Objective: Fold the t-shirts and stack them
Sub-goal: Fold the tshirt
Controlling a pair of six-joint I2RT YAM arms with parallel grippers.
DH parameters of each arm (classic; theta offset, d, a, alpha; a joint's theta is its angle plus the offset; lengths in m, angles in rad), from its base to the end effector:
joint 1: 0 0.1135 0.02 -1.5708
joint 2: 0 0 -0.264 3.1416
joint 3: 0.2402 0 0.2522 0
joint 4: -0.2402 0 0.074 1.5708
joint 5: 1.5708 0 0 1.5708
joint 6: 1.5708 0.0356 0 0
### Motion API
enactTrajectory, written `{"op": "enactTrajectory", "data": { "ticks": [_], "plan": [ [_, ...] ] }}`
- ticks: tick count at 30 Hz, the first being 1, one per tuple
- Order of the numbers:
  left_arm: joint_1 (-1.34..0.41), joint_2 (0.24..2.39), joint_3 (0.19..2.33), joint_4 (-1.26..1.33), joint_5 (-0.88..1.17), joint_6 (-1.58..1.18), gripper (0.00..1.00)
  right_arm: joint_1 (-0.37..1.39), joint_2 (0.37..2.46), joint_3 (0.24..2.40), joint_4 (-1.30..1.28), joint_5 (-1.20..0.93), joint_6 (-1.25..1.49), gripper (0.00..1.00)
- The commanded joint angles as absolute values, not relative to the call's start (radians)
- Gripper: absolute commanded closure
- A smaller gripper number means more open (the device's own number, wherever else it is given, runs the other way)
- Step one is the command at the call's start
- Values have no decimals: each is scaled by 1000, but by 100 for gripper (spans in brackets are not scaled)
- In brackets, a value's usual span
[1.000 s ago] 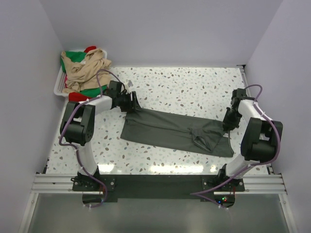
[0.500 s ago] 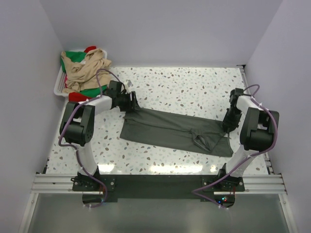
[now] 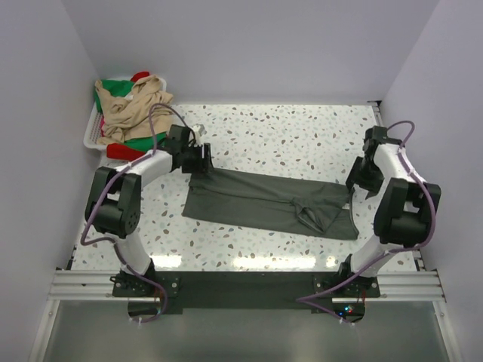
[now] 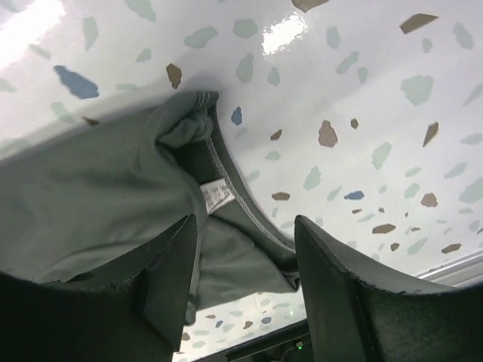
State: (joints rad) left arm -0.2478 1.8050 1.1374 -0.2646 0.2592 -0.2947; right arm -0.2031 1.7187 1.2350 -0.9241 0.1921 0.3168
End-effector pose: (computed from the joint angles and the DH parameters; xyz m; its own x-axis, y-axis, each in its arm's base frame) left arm 0.3617 -0.1009 0.1787 -0.8567 -0.0728 -0.5106 0.1425 0.9180 -0.3701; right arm 0.3134 -0.0715 0.2063 -0.8472 0.4867 -0.2129 0.5181 0.8456 -0.1285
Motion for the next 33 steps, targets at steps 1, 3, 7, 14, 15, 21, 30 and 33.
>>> {"op": "enactTrajectory", "data": {
  "ticks": [1,3,7,14,15,21,30,33],
  "plan": [
    [-276,1703,1131,-270,241,-267,34,-183,1588,1270,-974,183,337,41],
    [-288,1674,1109,-256,247,-268,34,-161,1537,1233,-960,137,360,41],
    [-302,1664,1059,-232,288,-279,34,-72,1500,1152,-916,78,409,41],
    [-304,1693,960,-169,359,-299,34,-8,1568,1036,-784,-20,489,41],
    [-304,1695,948,-164,360,-299,34,-8,1591,1032,-775,-26,491,41],
    [-304,1715,933,-204,319,-285,34,-8,1724,1080,-744,-3,480,42],
    [-304,1629,855,-262,304,-310,34,15,2008,1324,-765,52,482,43],
    [-307,1602,819,-271,334,-327,34,17,2121,1469,-807,66,482,43]
  ]
}}
